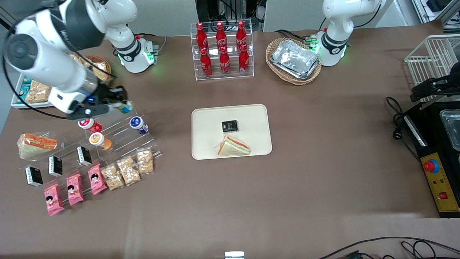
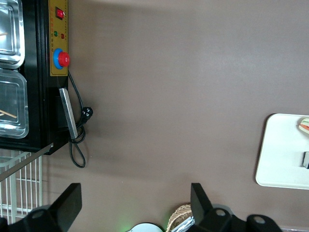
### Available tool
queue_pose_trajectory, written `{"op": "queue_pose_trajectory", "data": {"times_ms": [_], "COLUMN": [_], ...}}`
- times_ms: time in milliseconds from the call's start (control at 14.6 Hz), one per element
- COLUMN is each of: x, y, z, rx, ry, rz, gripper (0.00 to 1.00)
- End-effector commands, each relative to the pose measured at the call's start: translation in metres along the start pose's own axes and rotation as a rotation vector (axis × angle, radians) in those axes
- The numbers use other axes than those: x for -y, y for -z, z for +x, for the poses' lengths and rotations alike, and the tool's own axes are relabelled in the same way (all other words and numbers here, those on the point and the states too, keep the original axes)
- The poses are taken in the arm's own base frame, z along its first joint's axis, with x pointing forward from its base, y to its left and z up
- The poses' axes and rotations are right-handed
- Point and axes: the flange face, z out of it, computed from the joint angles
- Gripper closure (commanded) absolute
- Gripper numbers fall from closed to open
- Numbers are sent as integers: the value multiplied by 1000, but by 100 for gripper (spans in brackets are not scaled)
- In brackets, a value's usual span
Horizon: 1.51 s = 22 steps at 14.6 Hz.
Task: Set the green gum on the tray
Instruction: 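Lift the green canister and carry it toward the cream tray, then lower the green canister onto the tray beside the tissue pack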
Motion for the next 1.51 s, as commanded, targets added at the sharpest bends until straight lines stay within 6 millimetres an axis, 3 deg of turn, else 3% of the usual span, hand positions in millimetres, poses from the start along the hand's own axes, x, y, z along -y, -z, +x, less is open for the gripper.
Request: {"op": "queue_pose_trajectory", "data": {"times_ms": [0,274,411,548,822,1096,1438], "x": [54,136,170,189,215,220,210], "y": [-13,-60,-90,-117,-165,-217,-260], "z": [16,26,24,22,27,33,35], "rx": [29,-1,-3,-11,-36,-65,-82], "ry": [-45,-126,-126,-106,-72,-62,-71], "rz": [39,33,22,17,16,10,2], "gripper": [75,75,75,75,75,75,74]}}
